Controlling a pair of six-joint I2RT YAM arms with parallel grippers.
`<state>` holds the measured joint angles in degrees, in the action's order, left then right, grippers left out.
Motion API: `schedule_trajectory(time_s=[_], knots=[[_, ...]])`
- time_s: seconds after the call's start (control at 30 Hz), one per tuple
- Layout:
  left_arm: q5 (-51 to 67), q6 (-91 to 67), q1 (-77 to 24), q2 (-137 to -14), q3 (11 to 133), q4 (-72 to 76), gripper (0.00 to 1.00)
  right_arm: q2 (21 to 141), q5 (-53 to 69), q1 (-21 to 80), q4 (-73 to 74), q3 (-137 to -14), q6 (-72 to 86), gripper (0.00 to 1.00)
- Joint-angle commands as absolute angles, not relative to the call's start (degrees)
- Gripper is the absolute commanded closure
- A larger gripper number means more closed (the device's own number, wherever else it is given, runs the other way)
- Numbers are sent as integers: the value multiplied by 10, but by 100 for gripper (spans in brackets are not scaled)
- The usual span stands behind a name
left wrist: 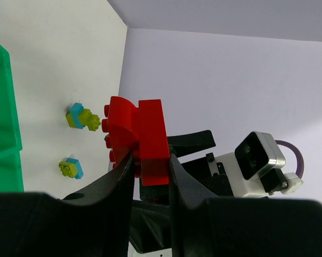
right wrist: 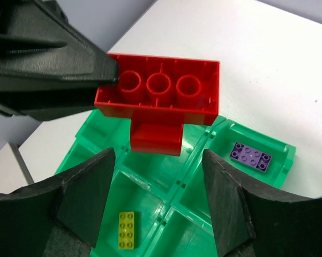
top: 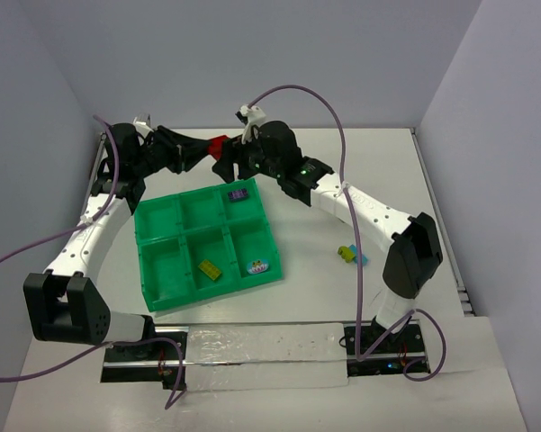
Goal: Sort the legos into containers by color
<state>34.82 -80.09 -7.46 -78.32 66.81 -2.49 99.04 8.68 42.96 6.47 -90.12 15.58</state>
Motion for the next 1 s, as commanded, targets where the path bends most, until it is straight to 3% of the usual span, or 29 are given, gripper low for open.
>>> schedule_trajectory(time_s=[0.0, 0.6, 0.67, 0.77, 0.8, 0.83, 0.97], knots=[[346, -794, -72, -761, 679, -27, 100, 994, 57, 435, 32, -937, 163, 28], [348, -785, -65, -745, 675, -38, 100, 1028, 67, 442, 32, -983, 184, 40], [348, -784, -65, -744, 673, -39, 100, 1028, 69, 442, 30, -983, 185, 49], [347, -784, -64, -742, 671, -40, 100, 1024, 71, 444, 26, -976, 185, 87], [346, -784, -64, -741, 670, -41, 100, 1022, 73, 445, 26, -974, 183, 95], [346, -783, -63, -741, 670, -42, 100, 1021, 76, 446, 28, -972, 181, 100], [343, -781, -59, -741, 671, -46, 100, 1018, 83, 454, 45, -959, 167, 100]])
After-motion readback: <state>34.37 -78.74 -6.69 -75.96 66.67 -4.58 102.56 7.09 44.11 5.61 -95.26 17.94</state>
